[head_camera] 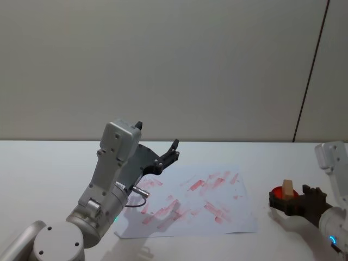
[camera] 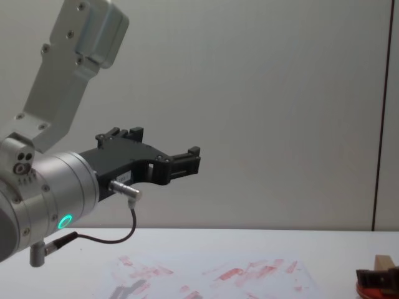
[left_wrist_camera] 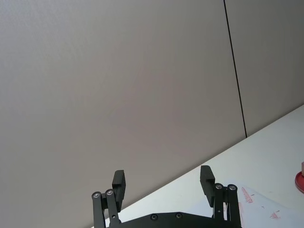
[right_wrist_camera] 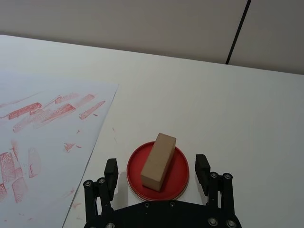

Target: Use the one hand to pick up the stamp and affix it onto the A4 paper.

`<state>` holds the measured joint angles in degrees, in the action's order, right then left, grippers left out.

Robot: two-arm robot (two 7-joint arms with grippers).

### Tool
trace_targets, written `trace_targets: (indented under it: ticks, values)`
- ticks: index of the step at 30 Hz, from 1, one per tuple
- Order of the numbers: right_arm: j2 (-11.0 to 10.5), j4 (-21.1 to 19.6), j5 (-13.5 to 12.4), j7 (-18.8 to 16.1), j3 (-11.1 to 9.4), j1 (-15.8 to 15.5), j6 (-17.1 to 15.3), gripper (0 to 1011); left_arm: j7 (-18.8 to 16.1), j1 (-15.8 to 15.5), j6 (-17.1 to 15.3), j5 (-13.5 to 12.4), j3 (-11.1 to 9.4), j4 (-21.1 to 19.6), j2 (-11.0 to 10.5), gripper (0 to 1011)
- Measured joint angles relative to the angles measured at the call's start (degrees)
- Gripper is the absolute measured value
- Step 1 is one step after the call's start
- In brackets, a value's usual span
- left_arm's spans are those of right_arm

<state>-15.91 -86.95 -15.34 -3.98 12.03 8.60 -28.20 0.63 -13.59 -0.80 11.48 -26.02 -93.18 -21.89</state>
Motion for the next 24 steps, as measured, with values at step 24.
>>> trace_targets:
  ticks: [24]
  values:
    - [0.7, 2.5, 0.6, -1.2, 0.2, 1.2, 0.9, 705, 0.0, 0.0, 0.0, 0.0, 0.0, 0.0, 0.0, 1002]
